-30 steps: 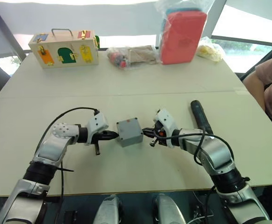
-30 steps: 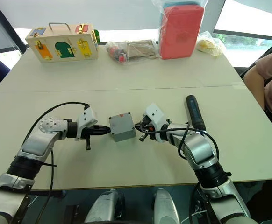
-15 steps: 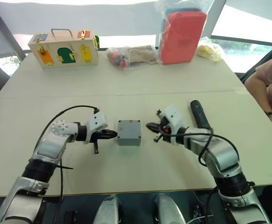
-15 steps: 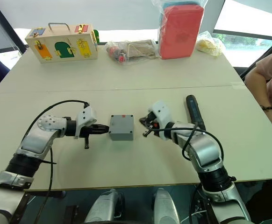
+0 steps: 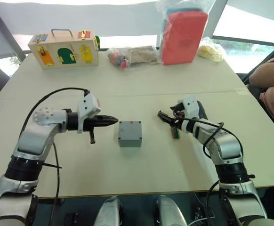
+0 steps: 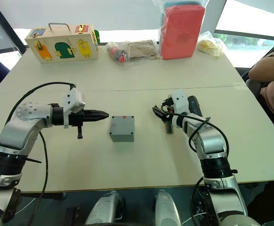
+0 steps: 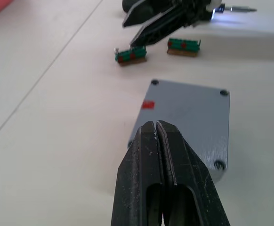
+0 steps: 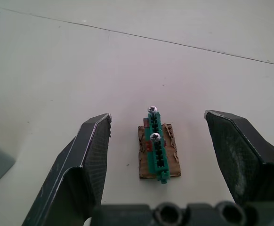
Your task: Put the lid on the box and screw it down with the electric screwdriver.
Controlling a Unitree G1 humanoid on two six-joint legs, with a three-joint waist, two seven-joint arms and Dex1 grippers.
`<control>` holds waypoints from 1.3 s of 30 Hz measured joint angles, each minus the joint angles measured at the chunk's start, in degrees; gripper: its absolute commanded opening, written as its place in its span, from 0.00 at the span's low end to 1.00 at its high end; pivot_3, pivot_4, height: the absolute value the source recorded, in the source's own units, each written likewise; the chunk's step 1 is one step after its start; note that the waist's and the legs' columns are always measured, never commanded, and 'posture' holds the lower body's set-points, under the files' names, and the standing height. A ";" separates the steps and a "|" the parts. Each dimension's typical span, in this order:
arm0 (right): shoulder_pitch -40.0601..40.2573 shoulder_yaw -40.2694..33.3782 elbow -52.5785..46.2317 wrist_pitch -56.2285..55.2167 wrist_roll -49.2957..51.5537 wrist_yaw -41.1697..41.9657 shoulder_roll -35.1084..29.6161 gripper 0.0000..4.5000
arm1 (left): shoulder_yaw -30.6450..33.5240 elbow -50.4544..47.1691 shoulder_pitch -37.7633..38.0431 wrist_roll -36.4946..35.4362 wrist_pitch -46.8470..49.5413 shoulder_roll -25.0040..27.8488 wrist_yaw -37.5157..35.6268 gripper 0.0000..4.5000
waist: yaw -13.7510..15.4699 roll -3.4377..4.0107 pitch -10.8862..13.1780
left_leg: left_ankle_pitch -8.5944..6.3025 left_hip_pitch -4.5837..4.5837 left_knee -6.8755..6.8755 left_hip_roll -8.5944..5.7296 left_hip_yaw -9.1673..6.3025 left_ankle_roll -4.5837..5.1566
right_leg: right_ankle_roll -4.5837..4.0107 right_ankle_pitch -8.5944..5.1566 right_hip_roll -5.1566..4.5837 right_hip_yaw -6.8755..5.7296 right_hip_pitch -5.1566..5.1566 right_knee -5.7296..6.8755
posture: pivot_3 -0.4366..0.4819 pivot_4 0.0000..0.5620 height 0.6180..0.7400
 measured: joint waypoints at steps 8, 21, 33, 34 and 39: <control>-0.93 0.73 4.27 -1.80 -1.13 1.09 0.27 0.73 | -0.01 -1.19 -1.35 -1.52 1.66 -1.24 2.01 0.00 | -0.03 0.00 0.00 | 0.00 0.00 0.00 0.00 0.00 0.00 | 0.00 0.00 0.01 0.00 0.00 0.00 | 0.48 0.27 0.92; -1.34 0.95 5.62 -2.19 -1.38 1.99 0.76 0.43 | -0.09 -3.13 -1.49 -2.51 2.62 -1.97 4.12 0.00 | 0.02 0.00 0.00 | 0.00 0.00 0.00 0.00 0.00 -0.01 | 0.00 0.00 0.00 0.01 0.00 0.00 | 0.48 0.27 0.92; -1.60 0.95 5.67 -2.09 -1.71 2.06 0.76 0.01 | -0.17 -3.19 -1.48 -2.51 2.63 -2.15 4.61 0.00 | 0.02 0.00 0.00 | 0.00 0.00 0.00 0.00 0.00 -0.01 | 0.00 0.00 0.00 0.01 0.00 0.00 | 0.48 0.27 0.92; -1.96 0.59 5.61 -1.45 -1.27 1.98 0.81 0.01 | -0.22 -3.22 -1.48 -2.52 2.64 -2.20 4.70 0.00 | 0.02 0.00 0.00 | 0.00 0.00 0.00 0.00 0.00 -0.01 | 0.00 0.00 0.00 0.01 0.00 0.00 | 0.48 0.27 0.92; -3.53 -1.30 0.84 2.61 1.14 2.32 -0.07 0.01 | -0.48 -3.34 -1.48 -2.55 2.68 -2.22 4.97 0.00 | 0.08 0.00 0.00 | 0.00 0.00 0.00 0.00 0.00 -0.01 | 0.00 0.00 0.00 0.01 0.00 0.00 | 0.48 0.27 0.92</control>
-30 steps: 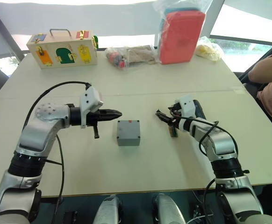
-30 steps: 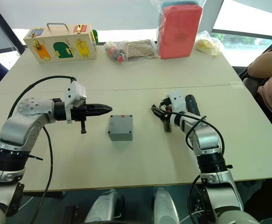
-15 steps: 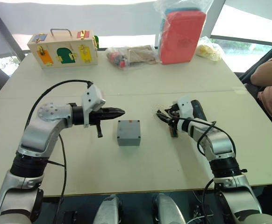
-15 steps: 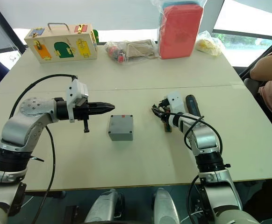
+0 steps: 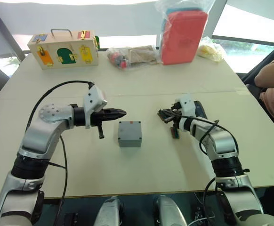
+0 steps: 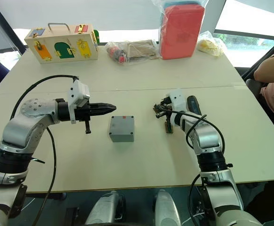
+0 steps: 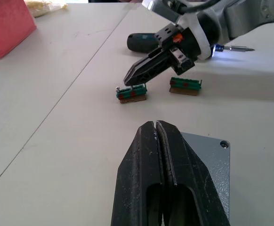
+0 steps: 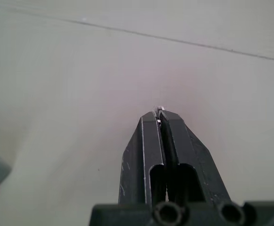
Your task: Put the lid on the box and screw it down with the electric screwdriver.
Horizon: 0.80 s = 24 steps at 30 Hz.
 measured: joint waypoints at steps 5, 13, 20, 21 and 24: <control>-0.83 -0.51 -8.79 8.22 4.55 2.66 -2.68 0.01 | -0.01 -0.29 0.05 -0.04 0.03 0.20 -0.05 0.00 | 0.02 0.00 0.00 | 0.00 0.00 0.00 0.00 -0.01 0.01 | 0.00 0.00 0.00 -0.01 0.00 0.00 | 0.48 0.27 0.92; -2.55 4.25 -21.82 19.09 12.87 4.54 0.64 0.01 | -0.01 -0.33 0.07 -0.05 0.03 0.49 -0.46 0.00 | -0.08 0.00 0.00 | 0.00 0.01 -0.01 0.03 -0.04 0.01 | -0.01 0.00 0.05 -0.03 -0.01 0.03 | 0.48 0.27 0.92; -2.50 7.45 -20.69 18.87 11.89 2.40 1.31 0.01 | 0.00 -0.38 0.34 -0.05 0.13 1.07 -0.52 0.00 | 0.09 0.00 0.00 | 0.00 0.00 0.05 -0.06 0.01 0.00 | 0.00 0.00 -0.06 0.02 0.03 0.01 | 0.48 0.27 0.92; -2.41 7.81 -20.11 18.72 11.43 2.27 1.27 0.01 | 0.00 -0.47 0.42 -0.05 0.18 1.10 -0.50 0.00 | 0.07 0.00 0.00 | 0.00 0.00 0.04 -0.05 0.00 0.01 | 0.00 0.00 -0.05 0.01 0.02 0.01 | 0.48 0.27 0.92; -1.69 8.80 -18.60 18.00 10.45 2.13 0.99 0.01 | 0.00 -1.31 0.81 -0.06 0.34 1.22 -0.42 0.00 | 0.01 0.00 0.00 | 0.00 0.00 0.02 -0.03 -0.01 0.01 | 0.00 0.00 -0.01 0.00 0.00 0.02 | 0.48 0.27 0.92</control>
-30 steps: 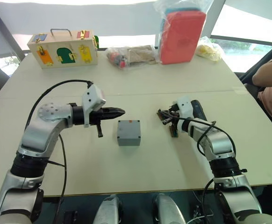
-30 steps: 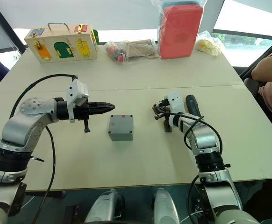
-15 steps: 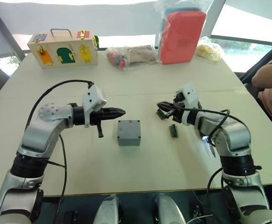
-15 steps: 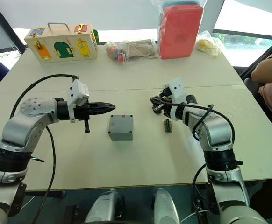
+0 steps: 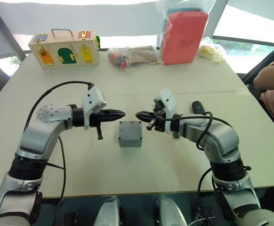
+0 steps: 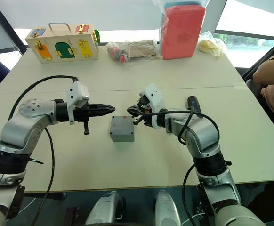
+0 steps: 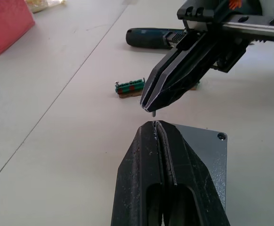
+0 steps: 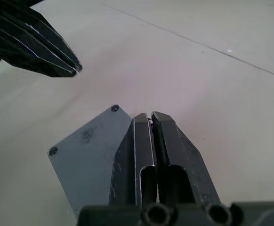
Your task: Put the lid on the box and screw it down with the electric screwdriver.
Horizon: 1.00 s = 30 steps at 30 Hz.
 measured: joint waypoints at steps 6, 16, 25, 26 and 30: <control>0.55 0.84 1.05 -0.77 -0.99 0.33 -0.69 0.01 | 0.02 -0.52 0.56 0.01 0.08 0.64 0.27 0.00 | 0.00 0.00 0.00 | 0.00 0.00 0.00 0.00 0.00 0.00 | 0.00 0.00 0.00 0.00 0.00 0.00 | 0.48 0.27 0.92; 0.81 1.65 2.46 -2.49 -2.03 0.66 -0.62 0.01 | 0.02 -0.73 1.21 -0.01 0.68 0.79 0.73 0.00 | 0.01 0.00 0.00 | 0.00 0.00 0.00 0.00 0.00 0.00 | 0.00 0.00 0.00 0.00 0.00 0.00 | 0.48 0.27 0.92; 1.42 3.18 3.55 -4.19 -3.78 1.32 -0.77 0.06 | 0.02 -0.76 1.21 0.00 0.70 1.04 0.60 0.00 | 0.01 0.00 0.00 | 0.00 0.00 0.00 0.00 0.00 0.00 | 0.00 0.00 0.00 0.00 0.00 0.00 | 0.48 0.27 0.92; 1.49 3.20 3.57 -4.35 -3.85 1.47 -0.77 0.12 | 0.02 -0.76 1.21 0.00 0.69 1.05 0.60 0.00 | 0.01 0.00 0.00 | 0.00 0.00 0.00 0.00 0.00 0.00 | 0.00 0.00 0.00 0.00 0.00 0.00 | 0.48 0.27 0.92; 1.79 3.30 3.55 -4.43 -3.78 2.14 -0.70 0.44 | 0.02 -0.80 1.28 0.00 0.67 1.04 0.67 0.00 | 0.03 0.00 0.00 | 0.00 0.00 0.00 0.00 0.00 0.00 | 0.00 0.00 0.00 0.00 0.00 0.00 | 0.48 0.27 0.92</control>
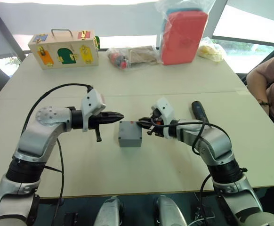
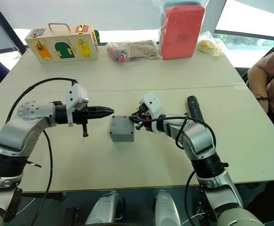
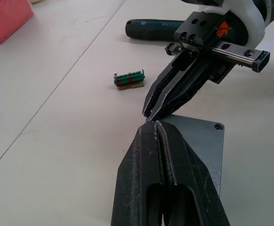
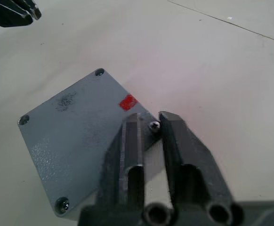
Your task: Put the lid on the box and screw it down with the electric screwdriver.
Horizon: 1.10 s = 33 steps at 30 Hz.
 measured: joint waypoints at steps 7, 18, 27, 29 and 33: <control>0.72 -2.07 -3.48 0.28 0.32 1.72 -4.63 0.99 | 0.01 -0.81 0.42 -0.31 0.05 0.00 -0.03 0.00 | 0.16 0.00 0.01 | 0.00 -0.01 0.00 -0.01 0.00 0.00 | 0.00 0.00 -0.03 0.01 0.00 -0.01 | 0.48 0.27 0.92; -8.45 -16.76 -6.75 29.73 8.04 3.24 -31.54 0.99 | -0.73 0.26 -2.20 -1.24 -1.72 -2.48 -2.60 0.00 | -0.03 0.01 0.03 | -0.01 -0.01 -0.01 0.01 0.03 0.02 | -0.01 -0.01 -0.03 0.02 0.03 -0.09 | 0.48 0.27 0.92; -17.97 -1.21 14.88 37.74 6.17 2.13 -33.51 0.99 | -3.30 1.44 -2.28 -1.09 -3.89 -7.49 -1.91 0.00 | -0.07 0.01 0.03 | -0.02 -0.02 -0.05 0.04 0.08 0.04 | -0.01 0.00 0.02 0.07 -0.02 -0.13 | 0.48 0.27 0.92; -20.61 2.85 20.89 37.65 4.78 2.35 -31.81 0.99 | -3.46 1.54 -2.13 -1.18 -3.88 -7.51 -2.18 0.00 | -0.05 0.02 0.03 | -0.02 -0.03 -0.04 0.02 0.09 0.03 | 0.00 0.00 -0.01 0.08 -0.02 -0.15 | 0.48 0.27 0.92; -22.27 11.00 27.13 34.88 2.76 5.26 -31.61 0.99 | -3.46 1.79 -1.50 -1.13 -3.90 -7.39 -2.40 0.00 | 0.11 0.02 0.03 | -0.02 -0.07 -0.02 0.00 0.08 0.03 | 0.00 0.01 -0.03 0.07 -0.02 -0.17 | 0.48 0.27 0.92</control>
